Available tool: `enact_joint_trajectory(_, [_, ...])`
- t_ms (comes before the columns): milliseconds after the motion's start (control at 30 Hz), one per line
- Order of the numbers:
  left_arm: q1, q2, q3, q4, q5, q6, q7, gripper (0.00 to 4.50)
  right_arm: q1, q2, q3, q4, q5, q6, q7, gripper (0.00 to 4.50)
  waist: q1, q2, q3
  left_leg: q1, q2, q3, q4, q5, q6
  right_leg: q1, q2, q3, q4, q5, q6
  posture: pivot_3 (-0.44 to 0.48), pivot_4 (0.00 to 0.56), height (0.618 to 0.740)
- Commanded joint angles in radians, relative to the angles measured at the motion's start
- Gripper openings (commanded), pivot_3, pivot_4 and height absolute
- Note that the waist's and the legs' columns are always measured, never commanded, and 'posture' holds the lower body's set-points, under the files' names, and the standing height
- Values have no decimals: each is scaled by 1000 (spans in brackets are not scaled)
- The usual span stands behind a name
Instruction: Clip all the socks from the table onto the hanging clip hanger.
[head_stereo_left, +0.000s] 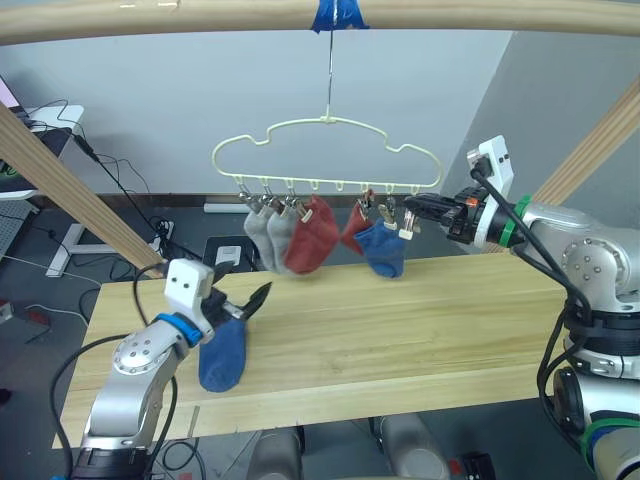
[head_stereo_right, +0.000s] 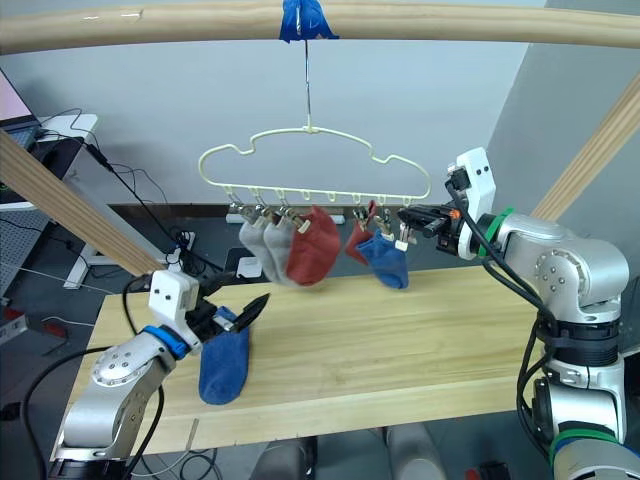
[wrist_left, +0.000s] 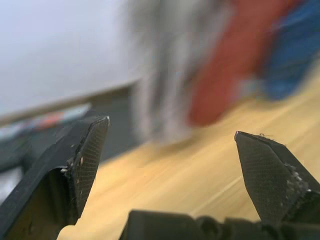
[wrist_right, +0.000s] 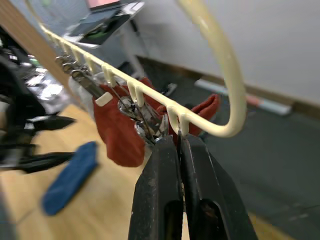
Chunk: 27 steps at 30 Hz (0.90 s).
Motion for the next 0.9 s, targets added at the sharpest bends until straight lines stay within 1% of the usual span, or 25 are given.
enact_joint_trajectory(33, [7, 17, 45, 47, 36, 2, 38, 4500, -52, 31, -74, -19, 75, 61, -42, 15, 1, 0, 0, -1, 0, 0, 0, 0, 0, -2, 0, 0, 0, 0, 0, -111, 244, 740])
enact_joint_trajectory(100, [27, 35, 43, 110, 47, -11, 12, 4500, -62, 40, -89, -29, 93, 89, -57, 15, 1, 0, 0, -3, 0, 0, 0, 0, 0, -4, 0, 0, 1, 0, -1, -111, 244, 740])
enact_joint_trajectory(133, [32, 51, 19, 153, 43, -22, -44, 4500, -64, 38, -91, -34, 96, 98, -61, 15, 0, 0, 0, -3, 0, 1, 0, 0, 0, -4, 0, 0, 1, 0, -1, -115, 241, 740])
enact_joint_trajectory(200, [30, 67, -10, 200, 36, -40, -112, 4500, -67, 36, -93, -38, 101, 107, -68, 15, -1, 0, 0, -3, 0, 2, -1, 0, 0, -6, 0, 1, 2, 0, -1, -118, 238, 740])
enact_joint_trajectory(233, [20, 69, -21, 232, 53, -68, -117, 4500, -71, 40, -99, -36, 110, 115, -75, 15, -1, 0, 0, -3, 0, 2, -1, 0, 0, -6, 0, 1, 2, 0, -1, -118, 238, 740])
enact_joint_trajectory(333, [-18, 69, -45, 307, 76, -56, -130, 4500, -81, 45, -110, -39, 121, 131, -92, 15, -1, 0, 0, -4, 0, 2, -1, 0, 0, -7, 0, 1, 2, 1, -1, -135, 235, 740])
enact_joint_trajectory(400, [-20, 73, -56, 321, 75, -44, -152, 4500, -87, 46, -115, -44, 129, 141, -100, 15, -1, 0, 0, -4, 0, 2, -1, 0, 0, -7, 0, 1, 2, 1, -1, -140, 233, 740])
enact_joint_trajectory(467, [-18, 76, -60, 332, 88, -33, -146, 4500, -93, 56, -130, -43, 139, 156, -116, 15, -6, 0, 0, -4, 0, 3, -1, 0, 0, -7, 0, 1, 2, 1, -1, -140, 233, 740])
enact_joint_trajectory(567, [-10, 90, -83, 349, 119, -28, -151, 4500, -83, 36, -106, -59, 132, 141, -109, 15, -14, 0, 0, -3, 0, 3, -1, 0, 0, -8, 0, 1, 3, 1, -1, -144, 234, 740])
enact_joint_trajectory(600, [-8, 95, -95, 382, 144, -78, -152, 4115, -82, 41, -112, -60, 136, 146, -116, 0, -16, 0, 0, -3, 0, 3, -1, 0, 0, -8, 0, 1, 3, 1, -1, -150, 231, 740])
enact_joint_trajectory(633, [-7, 97, -102, 406, 161, -116, -152, 4099, -82, 47, -118, -59, 141, 151, -122, 0, -21, 0, 0, -3, 0, 3, -1, 0, 0, -8, 0, 1, 3, 1, -1, -150, 231, 740])
enact_joint_trajectory(700, [-8, 104, -117, 434, 186, -172, -158, 3663, -82, 51, -123, -59, 144, 154, -128, 0, -26, 0, 0, -3, 0, 3, -1, 0, 0, -7, 0, 2, 3, 1, -1, -151, 233, 740])
enact_joint_trajectory(733, [-10, 106, -123, 438, 192, -187, -163, 3361, -82, 50, -122, -58, 144, 153, -130, 0, -26, 0, 0, -2, 0, 5, -1, 0, 0, -7, 0, 3, 4, 1, -1, -151, 233, 740])
enact_joint_trajectory(833, [-20, 103, -129, 452, 199, -216, -164, 2637, -87, 49, -117, -47, 142, 144, -135, 0, -26, 1, 0, -1, 1, 6, -1, 0, 0, -7, 0, 3, 5, 1, 0, -148, 234, 740])
enact_joint_trajectory(867, [-23, 102, -130, 456, 202, -224, -164, 2280, -88, 48, -115, -44, 141, 141, -134, 0, -26, 1, 0, -1, 1, 6, -1, 0, 0, -7, 0, 3, 5, 1, 1, -147, 234, 740])
enact_joint_trajectory(900, [-23, 101, -134, 458, 206, -233, -164, 2033, -89, 46, -112, -42, 140, 138, -133, 0, -26, 1, 0, -1, 1, 6, -1, 1, 1, -7, 0, 3, 5, 1, 1, -147, 234, 740])
